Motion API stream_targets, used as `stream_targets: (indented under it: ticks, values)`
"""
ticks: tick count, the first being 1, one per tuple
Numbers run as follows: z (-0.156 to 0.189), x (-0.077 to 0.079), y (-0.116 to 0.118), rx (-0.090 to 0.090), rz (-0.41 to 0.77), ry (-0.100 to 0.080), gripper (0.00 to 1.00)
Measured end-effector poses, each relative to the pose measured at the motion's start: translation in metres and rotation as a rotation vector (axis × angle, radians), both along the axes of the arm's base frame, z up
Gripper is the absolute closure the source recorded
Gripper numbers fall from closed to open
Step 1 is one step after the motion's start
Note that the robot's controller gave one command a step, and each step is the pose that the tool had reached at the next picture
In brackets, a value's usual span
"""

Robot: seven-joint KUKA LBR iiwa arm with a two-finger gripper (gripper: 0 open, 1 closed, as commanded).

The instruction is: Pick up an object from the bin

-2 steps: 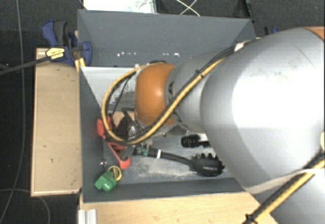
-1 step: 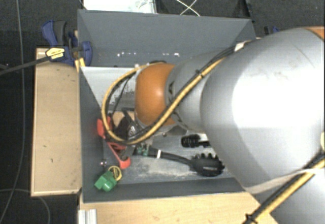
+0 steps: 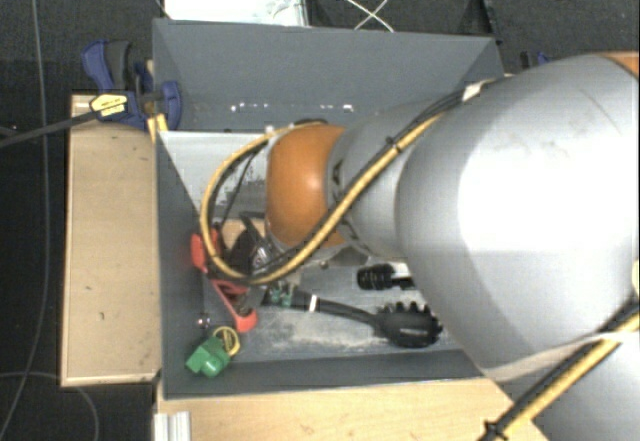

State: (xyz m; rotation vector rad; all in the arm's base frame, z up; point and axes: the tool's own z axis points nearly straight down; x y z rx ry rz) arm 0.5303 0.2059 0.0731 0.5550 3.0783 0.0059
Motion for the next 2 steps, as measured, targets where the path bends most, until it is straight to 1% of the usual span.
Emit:
stream_targets:
  ticks: [1,2]
  values:
    - [0.013,-0.002,-0.001,-0.002,0.002,0.005,1.0]
    - [0.031,0.0,0.0,0.001,0.004,0.0,1.0]
